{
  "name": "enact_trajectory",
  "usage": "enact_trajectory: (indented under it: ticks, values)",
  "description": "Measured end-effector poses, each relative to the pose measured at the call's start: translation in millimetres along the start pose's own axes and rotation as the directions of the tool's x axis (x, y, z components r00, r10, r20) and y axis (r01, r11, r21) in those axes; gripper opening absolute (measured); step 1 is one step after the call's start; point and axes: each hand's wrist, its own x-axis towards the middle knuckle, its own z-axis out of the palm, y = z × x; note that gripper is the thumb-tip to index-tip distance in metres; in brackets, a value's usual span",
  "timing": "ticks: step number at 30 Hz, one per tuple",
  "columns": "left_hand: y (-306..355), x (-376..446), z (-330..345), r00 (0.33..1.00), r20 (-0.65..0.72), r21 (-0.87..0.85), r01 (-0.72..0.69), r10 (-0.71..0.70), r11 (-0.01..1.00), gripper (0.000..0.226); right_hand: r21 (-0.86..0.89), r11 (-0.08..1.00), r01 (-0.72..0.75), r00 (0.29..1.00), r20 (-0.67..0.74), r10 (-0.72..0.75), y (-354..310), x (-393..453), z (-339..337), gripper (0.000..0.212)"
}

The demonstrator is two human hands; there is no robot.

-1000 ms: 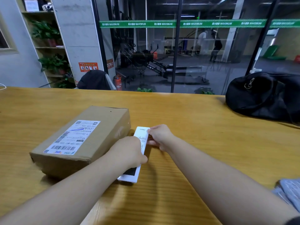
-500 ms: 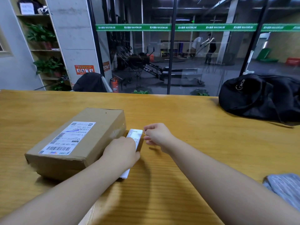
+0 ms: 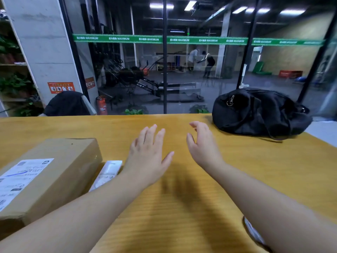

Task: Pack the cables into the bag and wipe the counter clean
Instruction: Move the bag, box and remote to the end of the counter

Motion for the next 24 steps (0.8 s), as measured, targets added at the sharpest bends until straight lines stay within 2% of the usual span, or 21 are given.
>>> enact_trajectory:
  ticks: [5,10,14,17,24]
  values:
    - [42,34,21,0.992,0.122,-0.161,-0.016,0.036,0.987,0.067,-0.078,0.982,-0.171,0.984,-0.057,0.167,60,21,-36,0.046]
    - [72,69,44,0.970,0.243,-0.475,0.129,-0.011,0.871,0.060,-0.136,0.948,-0.289,0.954,-0.125,0.273,105,50,-65,0.054]
    - [76,88,59,0.972,0.234,-0.456,0.089,0.022,0.885,0.049,-0.191,0.919,-0.344,0.935,-0.160,0.317,141,81,-79,0.046]
    - [75,99,62,0.960,0.279,-0.549,0.152,0.009,0.822,0.036,-0.187,0.887,-0.421,0.907,-0.099,0.409,166,103,-82,0.037]
    - [62,118,86,0.960,0.275,-0.613,0.221,-0.058,0.758,0.031,-0.231,0.811,-0.538,0.833,0.000,0.553,200,133,-67,0.045]
